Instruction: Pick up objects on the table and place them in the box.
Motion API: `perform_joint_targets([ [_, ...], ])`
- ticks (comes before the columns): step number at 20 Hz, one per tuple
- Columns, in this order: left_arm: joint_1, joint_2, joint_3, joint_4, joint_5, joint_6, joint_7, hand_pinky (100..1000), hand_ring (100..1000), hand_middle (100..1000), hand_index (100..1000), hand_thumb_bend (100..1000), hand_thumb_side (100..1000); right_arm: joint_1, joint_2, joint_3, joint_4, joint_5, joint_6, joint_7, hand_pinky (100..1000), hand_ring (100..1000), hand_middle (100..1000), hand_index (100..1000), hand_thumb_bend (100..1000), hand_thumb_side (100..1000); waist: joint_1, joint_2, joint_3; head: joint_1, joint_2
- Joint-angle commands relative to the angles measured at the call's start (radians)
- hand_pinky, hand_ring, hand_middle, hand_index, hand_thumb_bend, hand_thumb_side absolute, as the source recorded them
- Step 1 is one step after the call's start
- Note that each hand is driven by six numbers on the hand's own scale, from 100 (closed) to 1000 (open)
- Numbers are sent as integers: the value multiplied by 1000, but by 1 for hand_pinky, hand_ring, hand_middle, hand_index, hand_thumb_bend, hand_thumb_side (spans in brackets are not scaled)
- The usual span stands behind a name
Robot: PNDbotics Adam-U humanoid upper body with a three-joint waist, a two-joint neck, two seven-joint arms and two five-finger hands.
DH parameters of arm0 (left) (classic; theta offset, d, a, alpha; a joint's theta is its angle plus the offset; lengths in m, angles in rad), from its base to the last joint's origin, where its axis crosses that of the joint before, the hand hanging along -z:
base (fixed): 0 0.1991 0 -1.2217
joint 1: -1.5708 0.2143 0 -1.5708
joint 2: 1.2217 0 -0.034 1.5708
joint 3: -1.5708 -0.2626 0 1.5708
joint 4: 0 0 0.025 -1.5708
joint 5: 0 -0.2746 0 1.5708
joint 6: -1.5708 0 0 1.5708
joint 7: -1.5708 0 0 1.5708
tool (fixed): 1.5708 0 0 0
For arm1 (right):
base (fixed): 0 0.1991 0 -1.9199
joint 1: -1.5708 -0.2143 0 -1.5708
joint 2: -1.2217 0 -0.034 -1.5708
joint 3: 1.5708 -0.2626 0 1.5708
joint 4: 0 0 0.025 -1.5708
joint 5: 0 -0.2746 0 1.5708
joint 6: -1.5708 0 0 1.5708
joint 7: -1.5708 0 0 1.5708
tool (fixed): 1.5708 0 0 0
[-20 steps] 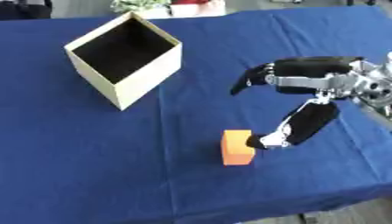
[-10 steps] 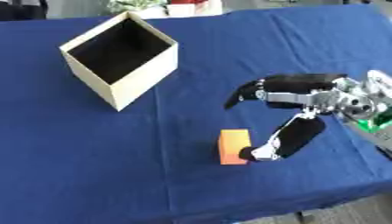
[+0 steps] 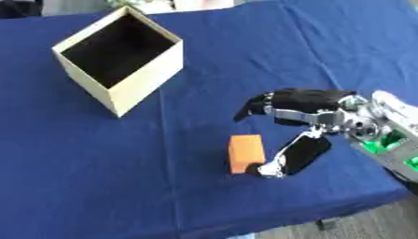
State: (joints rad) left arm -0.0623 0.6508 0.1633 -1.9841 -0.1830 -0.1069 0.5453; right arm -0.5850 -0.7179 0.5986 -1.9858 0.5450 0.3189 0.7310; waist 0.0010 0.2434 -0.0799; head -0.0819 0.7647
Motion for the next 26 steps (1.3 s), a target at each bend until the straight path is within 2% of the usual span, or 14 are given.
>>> perform_joint_targets([
  [1,-7,14,9,-16,4,2,0,700,648,708,819,762,825,-2,-7,-3,-14,29,10,2,900,947,860,923,430,510,4,-10,3,-1,5],
  [7,-9,8,9,-16,8,2,-2,699,646,706,819,755,833,21,-6,-2,-14,63,31,10,898,946,834,909,421,503,8,-2,8,-2,5],
  [13,-12,3,7,-16,12,2,-5,697,643,703,818,746,844,26,-1,-6,-14,85,58,-8,888,935,737,871,382,505,12,3,11,-6,5],
  [17,-11,-2,7,-16,15,4,-5,696,641,700,816,740,852,30,4,-5,-14,86,78,-18,875,915,639,801,323,511,15,6,17,-10,5],
  [20,-10,-4,9,-16,15,4,-5,696,640,699,815,734,855,34,8,-20,-14,60,84,-39,846,859,565,714,249,502,16,7,19,-11,5],
  [24,-10,-5,10,-16,15,4,-4,695,639,696,813,722,854,30,10,-30,-14,18,80,-82,829,818,517,649,204,472,16,7,19,-10,5],
  [26,-11,-6,9,-16,15,3,-6,695,639,696,813,727,860,31,7,-31,-14,9,79,-88,828,813,517,650,221,456,15,6,20,-10,5],
])
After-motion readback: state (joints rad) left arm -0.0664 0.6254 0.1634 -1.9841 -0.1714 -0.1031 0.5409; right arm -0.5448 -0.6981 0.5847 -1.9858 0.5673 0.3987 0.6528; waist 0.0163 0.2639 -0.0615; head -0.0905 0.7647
